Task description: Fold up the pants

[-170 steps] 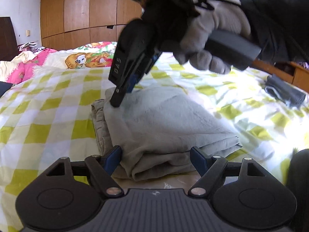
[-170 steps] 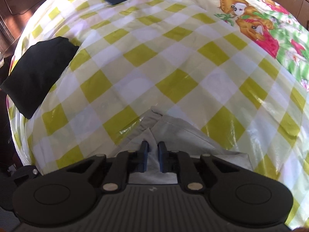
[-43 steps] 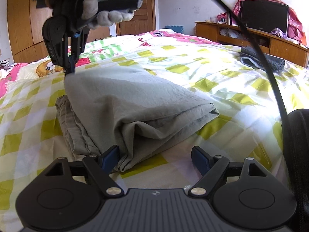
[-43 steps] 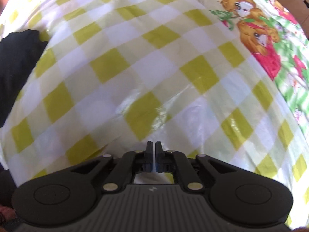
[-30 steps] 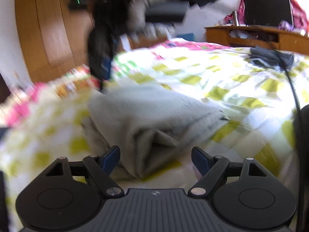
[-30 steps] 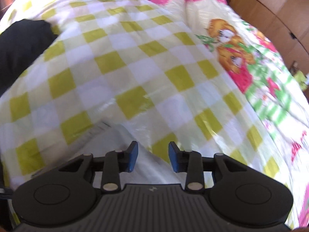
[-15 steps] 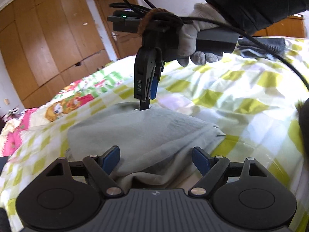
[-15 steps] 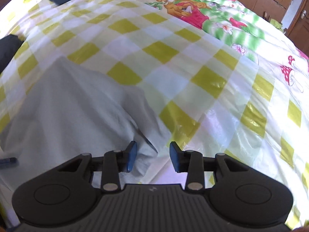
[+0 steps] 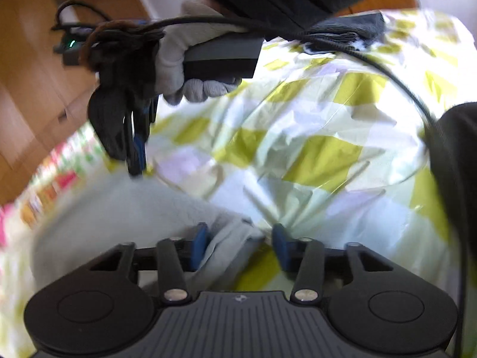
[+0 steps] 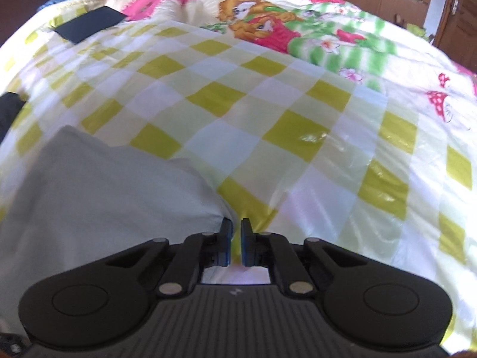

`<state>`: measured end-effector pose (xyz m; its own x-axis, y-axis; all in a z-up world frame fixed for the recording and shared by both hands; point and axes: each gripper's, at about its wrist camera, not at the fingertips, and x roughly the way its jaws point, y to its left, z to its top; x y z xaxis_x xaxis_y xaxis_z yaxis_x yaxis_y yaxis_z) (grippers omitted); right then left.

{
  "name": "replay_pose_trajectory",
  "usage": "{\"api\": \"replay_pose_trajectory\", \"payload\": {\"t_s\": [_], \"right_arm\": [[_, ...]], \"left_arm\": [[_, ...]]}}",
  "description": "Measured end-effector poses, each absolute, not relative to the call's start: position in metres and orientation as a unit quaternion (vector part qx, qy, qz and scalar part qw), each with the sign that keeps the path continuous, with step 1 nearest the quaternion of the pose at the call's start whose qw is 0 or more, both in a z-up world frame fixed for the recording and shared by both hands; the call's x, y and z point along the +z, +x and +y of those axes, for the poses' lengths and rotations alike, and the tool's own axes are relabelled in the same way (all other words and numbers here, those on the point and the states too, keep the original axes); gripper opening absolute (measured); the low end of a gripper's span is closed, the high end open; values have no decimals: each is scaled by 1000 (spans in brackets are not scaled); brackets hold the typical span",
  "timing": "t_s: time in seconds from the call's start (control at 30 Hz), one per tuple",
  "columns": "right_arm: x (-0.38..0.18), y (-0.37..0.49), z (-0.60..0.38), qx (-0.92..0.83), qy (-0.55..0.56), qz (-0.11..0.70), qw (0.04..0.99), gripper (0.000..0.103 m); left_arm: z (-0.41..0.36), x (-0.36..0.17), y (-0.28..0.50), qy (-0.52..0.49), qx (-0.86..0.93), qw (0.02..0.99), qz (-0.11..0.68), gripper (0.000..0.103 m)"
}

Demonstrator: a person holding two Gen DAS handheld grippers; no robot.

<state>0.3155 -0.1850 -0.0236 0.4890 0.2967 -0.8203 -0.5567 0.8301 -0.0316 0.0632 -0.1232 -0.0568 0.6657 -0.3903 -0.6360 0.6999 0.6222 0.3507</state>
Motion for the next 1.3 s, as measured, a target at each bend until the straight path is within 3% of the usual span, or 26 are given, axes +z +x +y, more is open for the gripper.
{"api": "replay_pose_trajectory", "payload": {"t_s": [0.3,0.4,0.47,0.63,1.1,1.2,1.3], "right_arm": [[-8,335,-244,201,10,430,880,13],[-11,322,-256,235,69,454,857,17],[-19,314,-253,265,108,468,836,31],[-48,326,-238,291,238,502,779,32],[-49,386,-219,260,315,446,797,31],[-48,379,-219,263,301,466,789,32],[-40,346,-230,257,262,476,799,44]], "left_arm": [[-119,-56,59,287,-316,862,274,53],[-114,-51,56,280,-310,866,275,54],[-107,-43,54,264,-306,870,283,55],[-101,-45,52,255,-292,873,296,57],[-92,-53,65,210,-312,867,327,55],[-89,-51,63,198,-307,873,324,57],[-82,-45,61,190,-302,878,317,57]]}}
